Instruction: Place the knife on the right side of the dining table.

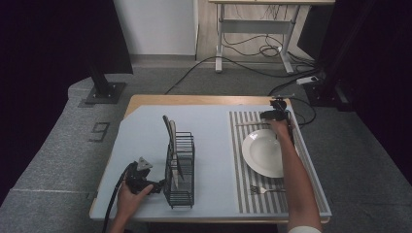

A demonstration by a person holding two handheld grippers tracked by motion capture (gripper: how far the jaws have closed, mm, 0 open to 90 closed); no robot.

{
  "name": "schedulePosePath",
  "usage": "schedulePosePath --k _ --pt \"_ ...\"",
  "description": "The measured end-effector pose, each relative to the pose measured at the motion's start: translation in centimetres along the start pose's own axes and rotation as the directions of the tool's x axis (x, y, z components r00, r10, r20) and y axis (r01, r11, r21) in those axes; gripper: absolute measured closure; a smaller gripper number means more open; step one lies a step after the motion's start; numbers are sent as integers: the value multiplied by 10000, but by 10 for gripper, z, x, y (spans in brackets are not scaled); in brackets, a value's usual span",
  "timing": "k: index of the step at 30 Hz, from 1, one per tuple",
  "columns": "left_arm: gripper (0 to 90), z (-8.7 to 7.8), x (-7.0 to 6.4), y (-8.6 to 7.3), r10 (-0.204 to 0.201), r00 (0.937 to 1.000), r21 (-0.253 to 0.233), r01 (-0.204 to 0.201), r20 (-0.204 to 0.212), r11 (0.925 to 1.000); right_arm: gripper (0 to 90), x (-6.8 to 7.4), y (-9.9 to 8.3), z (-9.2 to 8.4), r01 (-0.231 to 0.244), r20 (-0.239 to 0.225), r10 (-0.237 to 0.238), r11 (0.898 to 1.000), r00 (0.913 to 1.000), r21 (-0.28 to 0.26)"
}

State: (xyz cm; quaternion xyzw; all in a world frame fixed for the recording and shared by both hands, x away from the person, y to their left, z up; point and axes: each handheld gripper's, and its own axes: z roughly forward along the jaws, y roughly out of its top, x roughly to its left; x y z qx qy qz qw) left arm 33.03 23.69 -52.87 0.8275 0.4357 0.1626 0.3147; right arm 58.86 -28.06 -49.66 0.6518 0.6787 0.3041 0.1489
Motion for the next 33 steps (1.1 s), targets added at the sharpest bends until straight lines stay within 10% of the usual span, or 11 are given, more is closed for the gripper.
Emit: schedulePosePath --k 16,33 --pt "0 0 0 0 0 10000 3 0 1 10000 491 4 -3 13 -110 262 100 9992 9996 389" --pt "0 0 0 0 0 10000 1 0 -1 10000 447 9 -15 -19 -417 -676 340 9924 9971 -1154"
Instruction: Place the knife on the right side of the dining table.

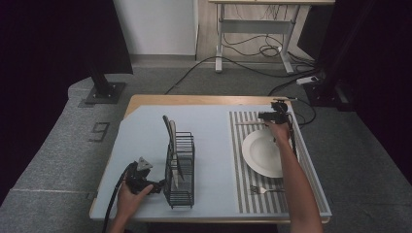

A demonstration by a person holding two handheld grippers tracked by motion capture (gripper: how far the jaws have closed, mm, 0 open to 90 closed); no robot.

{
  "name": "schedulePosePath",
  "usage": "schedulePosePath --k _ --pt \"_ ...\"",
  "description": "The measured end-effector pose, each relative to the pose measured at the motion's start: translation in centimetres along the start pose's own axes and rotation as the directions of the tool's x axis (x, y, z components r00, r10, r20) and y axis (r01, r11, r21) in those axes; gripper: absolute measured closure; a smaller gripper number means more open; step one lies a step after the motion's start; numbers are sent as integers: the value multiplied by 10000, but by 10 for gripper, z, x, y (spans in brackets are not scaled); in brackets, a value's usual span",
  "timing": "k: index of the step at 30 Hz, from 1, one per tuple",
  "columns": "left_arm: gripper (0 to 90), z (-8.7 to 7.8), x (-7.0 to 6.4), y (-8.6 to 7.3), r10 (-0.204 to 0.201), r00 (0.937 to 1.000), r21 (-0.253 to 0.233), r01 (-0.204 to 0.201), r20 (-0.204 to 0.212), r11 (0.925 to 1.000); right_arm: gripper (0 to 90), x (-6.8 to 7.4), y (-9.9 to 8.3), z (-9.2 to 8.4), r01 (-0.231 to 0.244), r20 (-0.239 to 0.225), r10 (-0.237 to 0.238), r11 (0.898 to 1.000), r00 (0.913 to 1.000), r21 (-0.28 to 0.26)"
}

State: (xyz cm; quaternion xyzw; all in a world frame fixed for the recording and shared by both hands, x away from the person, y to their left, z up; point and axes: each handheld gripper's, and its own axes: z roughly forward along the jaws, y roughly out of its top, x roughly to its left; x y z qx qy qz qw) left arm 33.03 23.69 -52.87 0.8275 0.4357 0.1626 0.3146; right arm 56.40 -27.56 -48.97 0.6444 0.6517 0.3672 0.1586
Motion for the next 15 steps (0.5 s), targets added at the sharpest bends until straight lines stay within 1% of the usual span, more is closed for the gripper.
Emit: schedulePosePath --k 1,2,4,5,6,8,9,11,13,15 --pt "0 0 0 0 0 10000 0 0 0 10000 447 0 0 0 0 0 0 10000 10000 0" --pt "0 0 0 0 0 10000 -4 0 0 10000 439 5 -6 -9 63 -295 -70 9996 9995 -261" --pt "0 0 0 0 -1 10000 0 1 0 10000 437 9 -11 -16 29 -602 -51 9993 9982 -373" --pt "0 0 0 0 -1 10000 0 1 0 10000 437 9 -11 -16 29 -602 -51 9993 9982 -373" --pt "0 0 0 0 2 10000 -4 -2 -3 10000 437 14 -17 -25 272 -709 -313 9980 9970 -572" --pt "0 0 0 0 4 10000 -4 -4 -2 10000 437 15 -18 -28 299 -756 -345 9977 9965 -604" --pt "0 0 0 0 4 10000 -4 -4 -4 10000 437 18 -23 -35 388 -858 -450 9966 9953 -728" --pt "0 0 0 0 3 10000 -5 -3 -4 10000 436 19 -25 -38 482 -871 -545 9962 9947 -725" --pt "0 0 0 0 0 10000 -3 0 -5 10000 446 24 -30 -49 561 -967 -665 9927 9931 -1067" --pt "0 0 0 0 0 10000 -5 0 -5 10000 446 28 -33 -56 741 -1092 -866 9907 9902 -1140"
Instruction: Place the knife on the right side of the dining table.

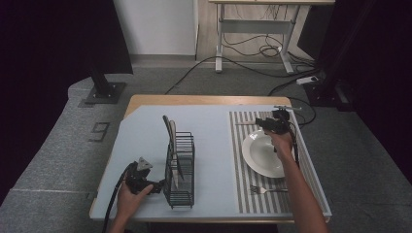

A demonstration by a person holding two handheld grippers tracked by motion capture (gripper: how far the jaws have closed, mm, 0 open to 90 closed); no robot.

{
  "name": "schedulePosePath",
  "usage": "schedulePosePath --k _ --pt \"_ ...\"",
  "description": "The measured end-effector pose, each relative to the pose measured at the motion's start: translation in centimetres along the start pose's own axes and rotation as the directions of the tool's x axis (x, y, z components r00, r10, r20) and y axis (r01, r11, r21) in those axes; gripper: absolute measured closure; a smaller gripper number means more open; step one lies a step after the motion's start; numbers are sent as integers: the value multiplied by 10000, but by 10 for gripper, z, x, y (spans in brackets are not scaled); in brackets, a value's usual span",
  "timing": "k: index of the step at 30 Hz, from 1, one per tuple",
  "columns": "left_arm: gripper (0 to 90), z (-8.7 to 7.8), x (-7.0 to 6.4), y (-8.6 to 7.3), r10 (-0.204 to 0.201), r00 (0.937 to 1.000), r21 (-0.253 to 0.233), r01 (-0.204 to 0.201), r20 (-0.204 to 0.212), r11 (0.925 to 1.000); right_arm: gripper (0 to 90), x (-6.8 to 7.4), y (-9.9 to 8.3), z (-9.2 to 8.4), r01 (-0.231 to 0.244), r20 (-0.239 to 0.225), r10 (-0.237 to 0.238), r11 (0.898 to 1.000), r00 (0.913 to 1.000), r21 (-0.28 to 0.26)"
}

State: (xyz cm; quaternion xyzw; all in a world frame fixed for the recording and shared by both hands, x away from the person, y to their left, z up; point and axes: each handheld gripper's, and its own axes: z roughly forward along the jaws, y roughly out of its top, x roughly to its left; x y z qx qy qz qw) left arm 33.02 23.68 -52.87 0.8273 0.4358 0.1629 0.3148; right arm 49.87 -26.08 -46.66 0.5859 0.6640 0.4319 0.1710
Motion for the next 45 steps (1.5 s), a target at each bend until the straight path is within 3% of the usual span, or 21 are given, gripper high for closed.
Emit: schedulePosePath --k 10,17,31,39,45 --pt "0 0 0 0 4 10000 15 -4 1 10000 445 29 -12 -26 638 -770 -661 9974 9948 -322" --pt "0 0 0 0 -12 10000 -5 12 0 10000 445 51 -25 -40 985 -1322 -1045 9938 9857 -515" --pt "0 0 0 0 -7 10000 -12 7 -3 10000 443 92 -68 -65 1647 -2374 -1766 9839 9552 -691" --pt "0 0 0 0 -12 10000 -10 12 -4 10000 439 115 -99 -61 2011 -2837 -2001 9792 9378 -259" --pt "0 0 0 0 0 10000 -9 0 -7 10000 438 134 -120 -50 2573 -3105 -2442 9663 9187 14"
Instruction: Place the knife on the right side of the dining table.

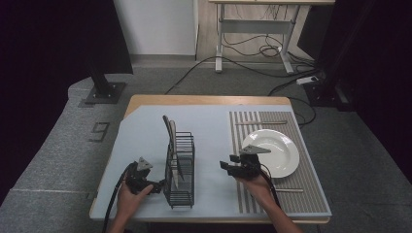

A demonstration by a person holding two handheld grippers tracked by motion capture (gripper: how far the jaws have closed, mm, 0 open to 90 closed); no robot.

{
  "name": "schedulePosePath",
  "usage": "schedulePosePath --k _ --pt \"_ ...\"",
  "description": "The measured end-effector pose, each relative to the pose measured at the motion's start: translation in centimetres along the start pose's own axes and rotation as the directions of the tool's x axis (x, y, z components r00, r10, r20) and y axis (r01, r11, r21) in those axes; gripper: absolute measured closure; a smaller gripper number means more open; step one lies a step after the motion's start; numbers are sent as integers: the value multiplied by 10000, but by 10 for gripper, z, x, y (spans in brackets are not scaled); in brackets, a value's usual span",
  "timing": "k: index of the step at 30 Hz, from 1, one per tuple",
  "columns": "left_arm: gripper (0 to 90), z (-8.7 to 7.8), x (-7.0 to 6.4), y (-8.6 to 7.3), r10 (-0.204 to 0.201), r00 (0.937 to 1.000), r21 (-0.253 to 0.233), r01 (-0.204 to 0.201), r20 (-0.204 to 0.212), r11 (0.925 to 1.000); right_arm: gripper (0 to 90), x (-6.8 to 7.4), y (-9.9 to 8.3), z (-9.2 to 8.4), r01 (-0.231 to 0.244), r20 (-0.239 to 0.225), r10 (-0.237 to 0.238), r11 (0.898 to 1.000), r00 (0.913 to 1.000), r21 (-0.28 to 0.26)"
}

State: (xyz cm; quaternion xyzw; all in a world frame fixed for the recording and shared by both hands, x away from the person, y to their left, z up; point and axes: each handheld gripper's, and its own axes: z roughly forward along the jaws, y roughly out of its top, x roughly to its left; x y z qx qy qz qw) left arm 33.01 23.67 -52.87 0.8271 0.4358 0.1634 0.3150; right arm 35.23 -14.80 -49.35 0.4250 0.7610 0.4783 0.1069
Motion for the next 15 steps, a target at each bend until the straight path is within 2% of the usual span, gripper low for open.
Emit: schedulePosePath --k 5,9,15 --pt "0 0 0 0 -2 10000 -2 2 0 10000 433 6 -6 6 245 -76 -244 9996 9997 139" --pt "0 0 0 0 -2 10000 3 2 6 10000 423 4 -7 6 172 -31 -172 9998 9998 83" --pt "0 0 0 0 -6 10000 4 6 4 10000 349 9 -6 9 141 89 -142 9999 9999 91"
